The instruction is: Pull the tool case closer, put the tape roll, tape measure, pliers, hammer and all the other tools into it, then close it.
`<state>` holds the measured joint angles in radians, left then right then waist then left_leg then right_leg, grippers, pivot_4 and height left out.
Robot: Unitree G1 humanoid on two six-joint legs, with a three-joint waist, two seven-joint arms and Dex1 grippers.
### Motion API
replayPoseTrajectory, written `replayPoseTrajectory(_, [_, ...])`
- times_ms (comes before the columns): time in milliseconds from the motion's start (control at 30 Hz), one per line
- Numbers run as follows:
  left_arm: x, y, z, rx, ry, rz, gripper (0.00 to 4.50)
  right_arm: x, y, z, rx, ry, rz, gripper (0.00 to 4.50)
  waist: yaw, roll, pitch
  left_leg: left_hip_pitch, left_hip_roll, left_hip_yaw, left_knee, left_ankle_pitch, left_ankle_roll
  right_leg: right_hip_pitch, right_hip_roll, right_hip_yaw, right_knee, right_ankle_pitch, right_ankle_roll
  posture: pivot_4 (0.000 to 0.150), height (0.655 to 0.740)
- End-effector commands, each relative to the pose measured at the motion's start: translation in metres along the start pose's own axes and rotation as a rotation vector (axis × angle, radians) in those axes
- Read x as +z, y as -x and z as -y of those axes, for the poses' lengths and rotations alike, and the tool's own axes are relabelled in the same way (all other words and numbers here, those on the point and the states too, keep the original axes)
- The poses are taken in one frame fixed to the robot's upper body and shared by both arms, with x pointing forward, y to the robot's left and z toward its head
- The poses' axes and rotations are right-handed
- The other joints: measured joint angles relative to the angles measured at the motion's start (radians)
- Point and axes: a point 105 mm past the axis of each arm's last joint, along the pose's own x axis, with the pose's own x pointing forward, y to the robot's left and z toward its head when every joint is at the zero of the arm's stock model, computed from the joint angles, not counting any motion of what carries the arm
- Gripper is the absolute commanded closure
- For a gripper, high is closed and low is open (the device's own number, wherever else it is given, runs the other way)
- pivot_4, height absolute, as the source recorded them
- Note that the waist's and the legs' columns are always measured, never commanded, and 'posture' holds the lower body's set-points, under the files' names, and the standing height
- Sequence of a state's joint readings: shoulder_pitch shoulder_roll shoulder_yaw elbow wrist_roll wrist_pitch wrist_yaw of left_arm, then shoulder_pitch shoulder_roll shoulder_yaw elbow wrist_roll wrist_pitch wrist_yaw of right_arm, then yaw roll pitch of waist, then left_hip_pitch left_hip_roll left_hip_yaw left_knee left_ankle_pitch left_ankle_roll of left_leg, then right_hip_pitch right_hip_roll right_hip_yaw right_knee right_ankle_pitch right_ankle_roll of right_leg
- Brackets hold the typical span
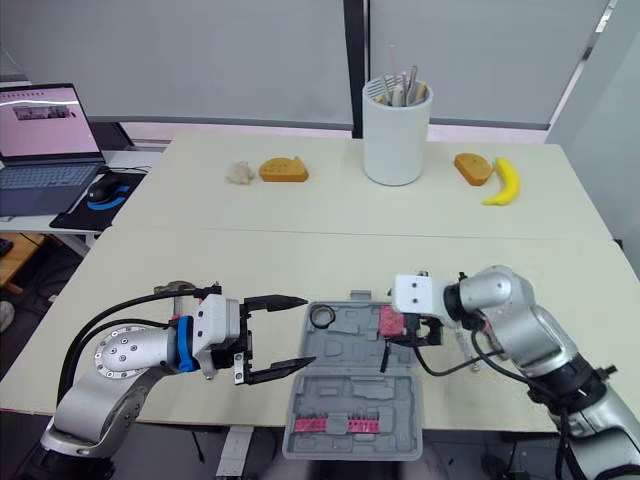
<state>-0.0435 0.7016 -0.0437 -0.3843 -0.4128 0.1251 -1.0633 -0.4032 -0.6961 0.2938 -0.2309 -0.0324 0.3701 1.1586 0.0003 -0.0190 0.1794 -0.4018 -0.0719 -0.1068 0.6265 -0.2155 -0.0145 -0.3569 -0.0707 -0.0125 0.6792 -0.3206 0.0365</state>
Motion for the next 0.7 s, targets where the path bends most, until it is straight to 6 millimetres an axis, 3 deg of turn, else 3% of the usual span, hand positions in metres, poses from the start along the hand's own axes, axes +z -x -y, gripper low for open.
replayPoseTrajectory(33, [0.007, -0.001, -0.002, -0.015, -0.039, 0.018, 0.0, 0.002, 0.005, 0.011, -0.131, -0.006, 0.085, 1.03, -0.003, 0.0, 0.0, 0.0, 0.0, 0.0, 0.0, 0.0, 0.0, 0.0, 0.0, 0.0, 0.0, 0.0, 0.0, 0.15, 0.74])
replayPoseTrajectory(133, [0.007, 0.0, -0.003, -0.02, -0.041, 0.019, 0.0, -0.002, 0.001, 0.012, -0.172, -0.007, 0.103, 1.96, -0.01, 0.0, 0.0, 0.001, 0.001, 0.0, 0.0, 0.0, 0.0, -0.001, 0.001, 0.001, 0.001, 0.0, 0.0, 0.15, 0.74])
replayPoseTrajectory(367, [0.006, 0.001, -0.001, -0.034, -0.041, 0.013, 0.0, -0.009, -0.011, 0.003, -0.228, -0.03, 0.128, 3.51, -0.006, 0.0, 0.0, 0.0, 0.0, 0.001, -0.001, 0.0, 0.0, -0.001, 0.001, 0.001, 0.001, 0.0, 0.0, 0.15, 0.74])
replayPoseTrajectory(700, [0.006, -0.002, -0.004, -0.04, -0.047, 0.014, 0.0, -0.034, -0.033, 0.001, -0.251, -0.102, 0.138, 3.51, -0.006, 0.0, 0.0, 0.001, 0.0, 0.001, -0.001, 0.0, 0.0, -0.001, 0.001, 0.001, 0.001, 0.0, 0.0, 0.15, 0.74])
